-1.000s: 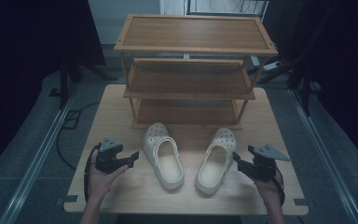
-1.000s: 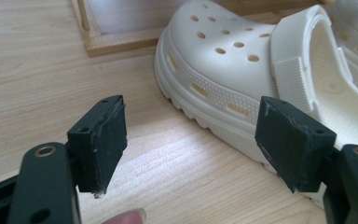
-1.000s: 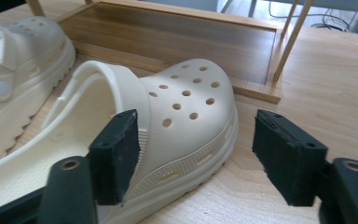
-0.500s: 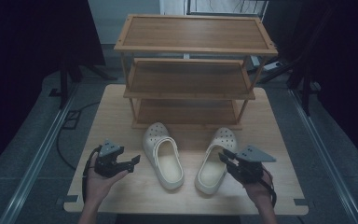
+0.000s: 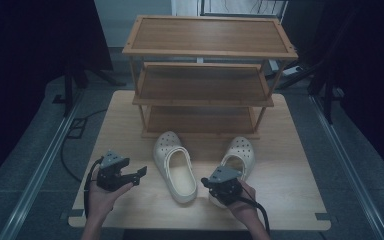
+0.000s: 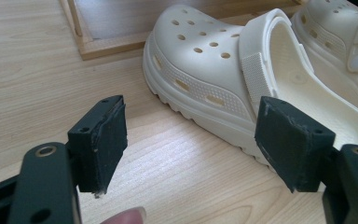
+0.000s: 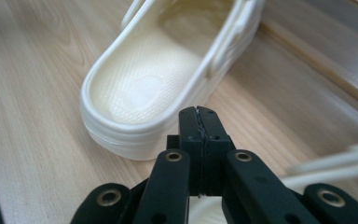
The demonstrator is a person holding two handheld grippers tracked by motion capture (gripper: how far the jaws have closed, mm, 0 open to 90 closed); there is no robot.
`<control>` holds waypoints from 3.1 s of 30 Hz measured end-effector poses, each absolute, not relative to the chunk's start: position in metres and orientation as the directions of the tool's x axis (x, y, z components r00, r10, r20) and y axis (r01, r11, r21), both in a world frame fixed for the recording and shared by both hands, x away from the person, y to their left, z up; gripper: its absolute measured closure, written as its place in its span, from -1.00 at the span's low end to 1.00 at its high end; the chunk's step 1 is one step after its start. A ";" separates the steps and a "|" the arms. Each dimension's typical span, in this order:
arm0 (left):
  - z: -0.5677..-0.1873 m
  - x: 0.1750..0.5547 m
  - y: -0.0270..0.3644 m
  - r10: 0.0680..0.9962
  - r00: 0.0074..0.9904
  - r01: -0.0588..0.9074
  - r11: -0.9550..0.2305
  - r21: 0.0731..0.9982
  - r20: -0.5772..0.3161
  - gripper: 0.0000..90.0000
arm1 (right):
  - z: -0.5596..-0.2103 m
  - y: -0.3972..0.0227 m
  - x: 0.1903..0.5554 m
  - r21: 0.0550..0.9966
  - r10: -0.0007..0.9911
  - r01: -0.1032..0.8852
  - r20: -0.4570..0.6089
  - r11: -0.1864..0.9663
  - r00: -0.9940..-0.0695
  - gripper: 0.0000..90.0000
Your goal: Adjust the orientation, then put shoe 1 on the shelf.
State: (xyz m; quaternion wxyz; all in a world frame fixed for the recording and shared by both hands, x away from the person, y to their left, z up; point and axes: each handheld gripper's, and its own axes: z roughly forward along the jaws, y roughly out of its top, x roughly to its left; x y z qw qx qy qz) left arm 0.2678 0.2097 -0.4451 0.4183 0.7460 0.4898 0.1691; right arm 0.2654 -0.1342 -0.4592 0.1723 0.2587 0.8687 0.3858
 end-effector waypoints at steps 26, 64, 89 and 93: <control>-0.449 0.269 0.206 0.863 0.479 0.599 -0.188 0.779 -0.160 -0.43 | -0.477 -0.076 0.246 0.701 0.457 0.251 -0.119 0.667 -0.882 1.00; -0.441 0.277 0.208 0.834 0.538 0.543 -0.235 0.806 -0.120 -0.46 | -0.455 -0.128 0.257 0.822 0.585 0.322 -0.017 0.470 -0.811 0.32; -0.396 0.280 0.189 0.699 0.715 0.398 -0.409 0.821 0.001 -0.27 | -0.449 -0.161 0.264 0.818 0.581 0.348 0.022 0.457 -0.813 0.25; -0.396 0.284 0.186 0.680 0.733 0.389 -0.428 0.816 0.008 -0.18 | -0.451 -0.161 0.263 0.813 0.587 0.356 0.021 0.461 -0.809 0.24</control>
